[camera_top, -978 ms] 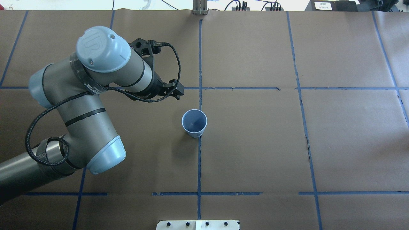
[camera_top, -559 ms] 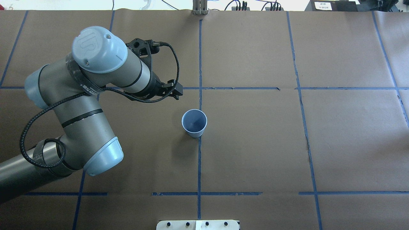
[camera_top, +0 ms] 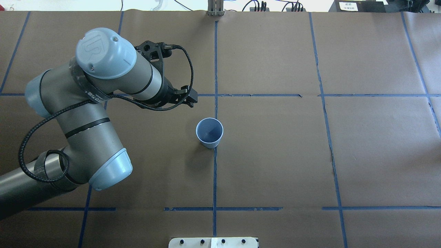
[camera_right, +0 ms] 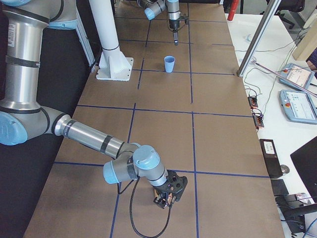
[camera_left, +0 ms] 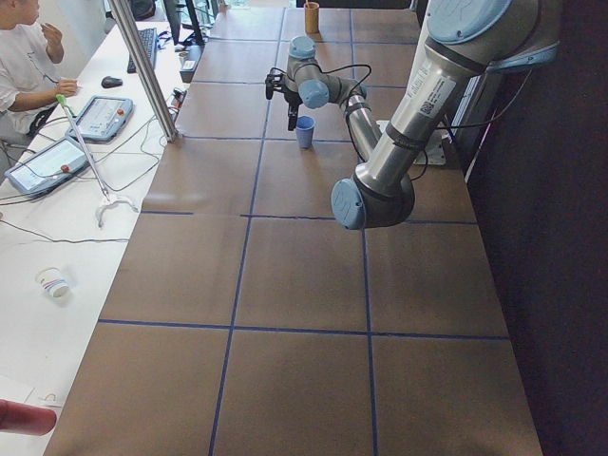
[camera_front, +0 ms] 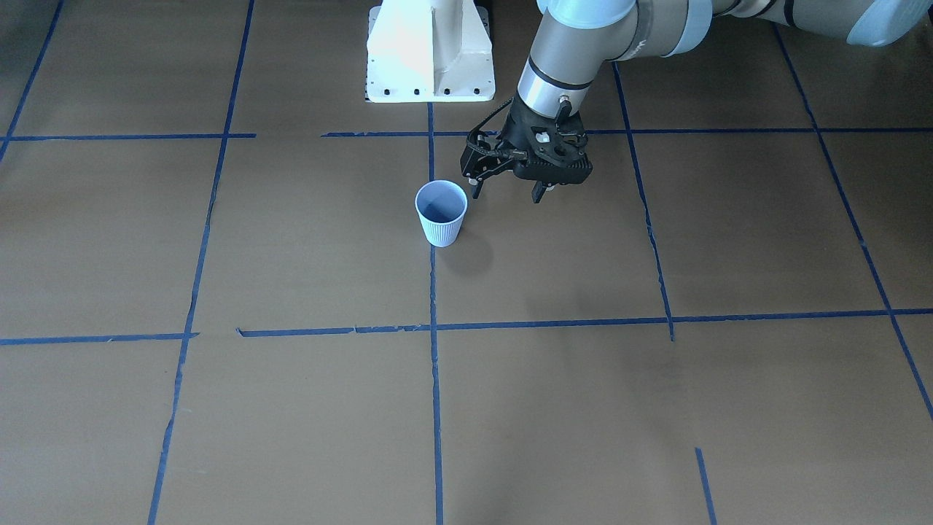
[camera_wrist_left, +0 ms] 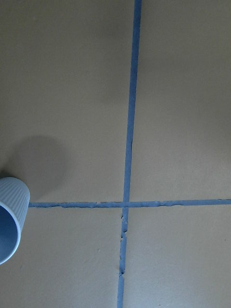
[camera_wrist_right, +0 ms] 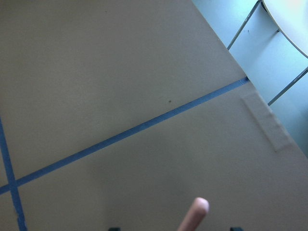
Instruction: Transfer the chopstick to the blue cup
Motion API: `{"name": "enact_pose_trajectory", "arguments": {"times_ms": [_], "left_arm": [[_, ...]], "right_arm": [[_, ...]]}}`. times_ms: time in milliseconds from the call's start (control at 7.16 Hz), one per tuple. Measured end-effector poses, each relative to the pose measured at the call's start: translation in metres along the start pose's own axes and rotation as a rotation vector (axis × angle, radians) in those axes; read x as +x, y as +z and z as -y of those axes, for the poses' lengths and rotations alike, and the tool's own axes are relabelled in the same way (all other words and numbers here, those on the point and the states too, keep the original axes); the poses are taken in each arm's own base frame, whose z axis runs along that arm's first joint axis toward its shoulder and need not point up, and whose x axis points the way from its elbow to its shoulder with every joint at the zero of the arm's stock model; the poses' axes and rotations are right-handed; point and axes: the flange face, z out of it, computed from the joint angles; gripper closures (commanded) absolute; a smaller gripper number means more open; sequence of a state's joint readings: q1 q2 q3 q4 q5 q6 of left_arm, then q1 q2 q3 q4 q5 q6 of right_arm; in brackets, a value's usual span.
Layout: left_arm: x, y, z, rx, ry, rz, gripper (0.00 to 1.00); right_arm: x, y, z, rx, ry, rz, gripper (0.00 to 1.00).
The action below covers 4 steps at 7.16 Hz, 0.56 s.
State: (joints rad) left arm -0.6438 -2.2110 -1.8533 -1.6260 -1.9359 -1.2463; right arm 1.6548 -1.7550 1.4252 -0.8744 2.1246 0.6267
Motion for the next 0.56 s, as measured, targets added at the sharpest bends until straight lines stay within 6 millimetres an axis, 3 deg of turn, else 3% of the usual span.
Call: {"name": "enact_pose_trajectory", "arguments": {"times_ms": [279, 419, 559], "left_arm": [[0.0023, -0.006, -0.0022, 0.003, -0.011, -0.012, 0.0], [0.0024, -0.0068, -0.0024, 0.004, -0.012, -0.014, 0.0], [0.0023, -0.007, -0.0025, 0.004, -0.012, -0.014, 0.0]], "right_arm": [[-0.0064, 0.0009, 0.0038, 0.007, 0.012, -0.003, 0.93], [-0.006, 0.0011, 0.003, 0.007, 0.012, -0.003, 1.0], [-0.0052, 0.0012, 0.0015, 0.007, 0.007, -0.001, 1.0]]}}
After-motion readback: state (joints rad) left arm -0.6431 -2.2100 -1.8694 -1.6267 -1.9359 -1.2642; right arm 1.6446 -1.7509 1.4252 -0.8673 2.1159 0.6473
